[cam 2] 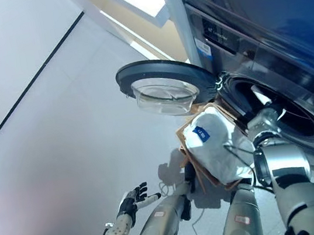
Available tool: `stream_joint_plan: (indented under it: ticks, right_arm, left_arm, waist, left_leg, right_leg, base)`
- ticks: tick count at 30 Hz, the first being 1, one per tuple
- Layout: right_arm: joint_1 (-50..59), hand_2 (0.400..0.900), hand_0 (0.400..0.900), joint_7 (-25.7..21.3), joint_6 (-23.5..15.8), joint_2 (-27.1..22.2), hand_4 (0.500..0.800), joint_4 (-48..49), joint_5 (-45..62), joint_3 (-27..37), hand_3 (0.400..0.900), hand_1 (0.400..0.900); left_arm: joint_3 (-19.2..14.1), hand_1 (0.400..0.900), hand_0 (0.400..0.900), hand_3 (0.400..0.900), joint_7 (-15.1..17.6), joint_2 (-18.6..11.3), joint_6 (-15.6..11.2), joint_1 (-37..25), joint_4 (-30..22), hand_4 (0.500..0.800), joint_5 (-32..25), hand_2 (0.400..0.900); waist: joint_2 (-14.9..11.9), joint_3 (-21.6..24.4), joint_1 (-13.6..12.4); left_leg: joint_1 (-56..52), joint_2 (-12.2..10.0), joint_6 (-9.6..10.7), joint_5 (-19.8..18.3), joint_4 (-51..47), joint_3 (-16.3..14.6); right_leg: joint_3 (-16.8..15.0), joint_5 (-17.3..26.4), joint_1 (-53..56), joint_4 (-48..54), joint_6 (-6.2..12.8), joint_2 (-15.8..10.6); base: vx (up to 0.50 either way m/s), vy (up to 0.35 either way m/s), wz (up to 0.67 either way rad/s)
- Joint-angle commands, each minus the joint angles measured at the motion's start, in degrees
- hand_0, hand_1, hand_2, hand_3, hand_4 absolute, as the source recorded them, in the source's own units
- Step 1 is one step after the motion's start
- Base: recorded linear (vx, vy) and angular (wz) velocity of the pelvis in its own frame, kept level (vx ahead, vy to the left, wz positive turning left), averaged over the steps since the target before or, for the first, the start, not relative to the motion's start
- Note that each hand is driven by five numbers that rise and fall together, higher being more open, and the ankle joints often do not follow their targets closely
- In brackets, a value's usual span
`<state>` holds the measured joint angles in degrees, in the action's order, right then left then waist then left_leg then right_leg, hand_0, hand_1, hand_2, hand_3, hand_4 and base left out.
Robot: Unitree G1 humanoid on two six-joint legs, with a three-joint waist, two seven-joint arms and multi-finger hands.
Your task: Put the clothes in the basket into the washing machine.
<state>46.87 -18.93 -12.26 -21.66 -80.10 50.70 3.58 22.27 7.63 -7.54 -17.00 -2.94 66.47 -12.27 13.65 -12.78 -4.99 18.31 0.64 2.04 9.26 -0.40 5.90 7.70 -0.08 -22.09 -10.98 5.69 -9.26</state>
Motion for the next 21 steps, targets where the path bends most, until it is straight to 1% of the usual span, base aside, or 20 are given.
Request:
stream_joint_plan:
  ticks: [1, 3, 4, 5, 6, 7, 8, 9, 10, 11, 12, 14, 16, 17, 21]
  right_arm:
    - [-8.61, 0.9, 0.9, 7.06, -3.07, 0.8, 0.8, 0.12, -3.98, -1.34, 0.9, 0.9]
    - [-11.39, 0.9, 0.9, 8.71, -2.77, 2.05, 0.8, -0.89, -3.72, -0.13, 0.9, 0.9]
    - [-11.51, 0.9, 0.9, 8.75, -2.8, 2.12, 0.8, -0.86, -3.71, -0.1, 0.9, 0.9]
    - [-14.78, 0.9, 0.9, 9.23, -2.7, 3.21, 0.8, -0.73, -4.88, -0.24, 0.9, 0.9]
    - [-14.89, 0.9, 0.9, 9.2, -2.71, 3.3, 0.8, -0.66, -4.91, -0.24, 0.9, 0.9]
    - [-17.14, 0.9, 0.9, 9.42, -2.59, 3.99, 0.8, -0.5, -5.81, -0.49, 0.9, 0.9]
    - [-21.52, 0.9, 0.9, 10.26, -1.86, 5.49, 0.8, 0.2, -9.93, -2.39, 0.9, 0.9]
    - [-21.58, 0.9, 0.9, 10.2, -1.84, 5.55, 0.8, 0.28, -9.96, -2.4, 0.9, 0.9]
    - [-25.79, 0.9, 0.9, 10.51, -1.07, 6.86, 0.8, 0.18, -14.87, -3.98, 0.9, 0.9]
    - [-27.75, 0.9, 0.9, 10.55, -0.78, 7.17, 0.8, 0.39, -17.53, -4.89, 0.9, 0.9]
    - [-27.82, 0.9, 0.9, 10.52, -0.78, 7.2, 0.8, 0.44, -17.56, -4.9, 0.9, 0.9]
    - [-32.79, 0.9, 0.9, 10.26, -0.45, 8.13, 0.8, 0.85, -22.65, -5.5, 0.9, 0.9]
    - [-36.21, 0.9, 0.9, 9.52, -0.06, 8.42, 0.8, 1.57, -29.59, -8.13, 0.9, 0.9]
    - [-37.75, 0.9, 0.9, 9.22, 0.06, 8.35, 0.8, 2.38, -33.08, -9.71, 0.9, 0.9]
    - [-43.26, 0.9, 0.9, 6.04, 2.21, 7.99, 0.8, 4.55, -54.42, -19.2, 0.9, 0.9]
  left_arm:
    - [-3.97, 0.9, 0.9, 0.9, 0.21, -1.74, 1.1, -2.2, 5.73, 0.8, 0.9, 0.9]
    - [-4.41, 0.9, 0.9, 0.9, 0.14, -2.15, 0.41, -1.75, 5.55, 0.8, 1.79, 0.9]
    - [-4.37, 0.9, 0.9, 0.9, 0.13, -2.22, 0.4, -1.66, 5.53, 0.8, 1.8, 0.9]
    - [-5.34, 0.9, 0.9, 0.9, -0.34, -2.49, 0.59, -1.76, 6.26, 0.8, 2.75, 0.9]
    - [-5.35, 0.9, 0.9, 0.9, -0.35, -2.54, 0.57, -1.68, 6.27, 0.8, 2.77, 0.9]
    - [-5.93, 0.9, 0.9, 0.9, -0.56, -2.69, 0.72, -1.67, 6.64, 0.8, 3.05, 0.9]
    - [-6.99, 0.9, 0.9, 0.9, -1.0, -2.82, 1.03, -1.51, 7.76, 0.8, 4.09, 0.9]
    - [-7.0, 0.9, 0.9, 0.9, -1.0, -2.85, 1.03, -1.47, 7.75, 0.8, 4.1, 0.9]
    - [-8.17, 0.9, 0.9, 0.9, -1.54, -2.96, 1.37, -1.32, 9.06, 0.8, 5.77, 0.9]
    - [-8.66, 0.9, 0.9, 0.9, -1.77, -3.05, 1.48, -1.03, 9.6, 0.8, 6.44, 0.9]
    - [-8.66, 0.9, 0.9, 0.9, -1.77, -3.06, 1.47, -0.97, 9.59, 0.8, 6.46, 0.9]
    - [-10.35, 0.9, 0.9, 0.9, -1.88, -3.34, 1.77, -0.5, 10.73, 0.8, 7.89, 0.9]
    - [-11.43, 0.9, 0.9, 0.9, -1.87, -3.52, 1.88, 0.16, 10.99, 0.8, 8.77, 0.9]
    - [-11.86, 0.9, 0.9, 0.9, -1.89, -3.66, 1.9, 0.56, 10.92, 0.8, 9.13, 0.9]
    - [-13.14, 0.9, 0.9, 0.9, -1.85, -4.35, 2.13, 2.23, 10.77, 0.8, 11.39, 0.9]
  waist:
    - [-4.33, 3.04, -1.05]
    - [-5.6, 3.86, -0.97]
    - [-5.66, 3.88, -1.02]
    - [-7.04, 4.71, -0.56]
    - [-7.1, 4.69, -0.59]
    - [-7.96, 5.23, -0.34]
    - [-9.49, 6.09, 0.18]
    - [-9.55, 6.24, 0.23]
    - [-10.74, 7.56, 0.75]
    - [-11.3, 8.11, 1.04]
    - [-11.32, 8.07, 1.06]
    - [-12.59, 9.65, 1.91]
    - [-13.32, 10.44, 2.38]
    - [-13.66, 10.89, 2.53]
    - [-14.72, 12.07, 3.18]
  left_leg:
    - [-0.13, 2.75, 0.08, -6.11, 3.88, -1.59]
    - [-1.14, 2.53, -0.04, -6.57, 3.76, -1.78]
    - [-1.24, 2.53, -0.04, -6.59, 3.72, -1.82]
    - [-2.44, 2.12, 0.01, -6.79, 3.37, -2.32]
    - [-2.61, 2.11, 0.01, -6.77, 3.26, -2.38]
    - [-3.31, 1.92, 0.04, -6.84, 2.94, -2.7]
    - [-5.02, 1.53, 0.12, -7.13, 2.39, -3.22]
    - [-4.88, 1.58, 0.1, -6.89, 2.24, -3.2]
    - [-6.36, 1.33, 0.22, -6.88, 1.45, -3.48]
    - [-7.26, 1.26, 0.27, -6.88, 0.99, -3.57]
    - [-7.4, 1.26, 0.27, -6.85, 0.9, -3.56]
    - [-9.49, 0.82, 0.35, -6.96, 0.05, -3.86]
    - [-10.79, 0.62, 0.38, -6.92, -0.6, -4.13]
    - [-11.39, 0.5, 0.38, -6.87, -0.97, -4.18]
    - [-13.51, -0.16, 0.69, -6.05, -3.14, -4.2]
  right_leg:
    - [0.68, 2.25, 8.54, 9.73, -0.52, 1.5]
    - [0.71, 2.86, 9.67, 11.07, -0.41, 1.63]
    - [0.69, 2.91, 9.79, 11.19, -0.41, 1.64]
    - [0.4, 3.4, 10.7, 12.16, -0.28, 1.96]
    - [0.34, 3.46, 10.86, 12.3, -0.28, 1.97]
    - [0.05, 3.72, 11.41, 12.79, -0.24, 2.13]
    - [-0.23, 3.94, 12.79, 13.51, -0.16, 2.53]
    - [-0.2, 4.11, 12.66, 13.63, -0.14, 2.48]
    - [-0.18, 4.25, 13.8, 14.2, -0.04, 2.85]
    - [-0.18, 4.3, 14.49, 14.44, -0.03, 3.03]
    - [-0.17, 4.3, 14.61, 14.5, -0.03, 3.03]
    - [-0.26, 4.12, 16.21, 14.64, 0.03, 3.4]
    - [-0.41, 4.09, 17.17, 14.74, 0.09, 3.64]
    - [-0.5, 4.05, 17.49, 14.75, 0.12, 3.78]
    - [-0.38, 3.6, 18.86, 14.6, 0.2, 4.31]
  base:
    - [0.02, -0.043, -0.02]
    - [0.03, -0.038, -0.07]
    - [0.02, -0.027, -0.17]
    - [0.01, -0.017, -0.13]
    - [0.02, -0.04, -0.16]
    - [0.03, -0.058, -0.16]
    - [0.02, -0.056, -0.14]
    - [0.04, -0.059, -0.17]
    - [0.04, -0.036, -0.09]
    - [0.04, -0.038, -0.1]
    - [0.03, -0.027, -0.05]
    - [0.03, -0.03, -0.06]
    - [0.01, -0.017, -0.08]
    - [0.0, -0.021, -0.06]
    - [0.0, -0.004, -0.01]
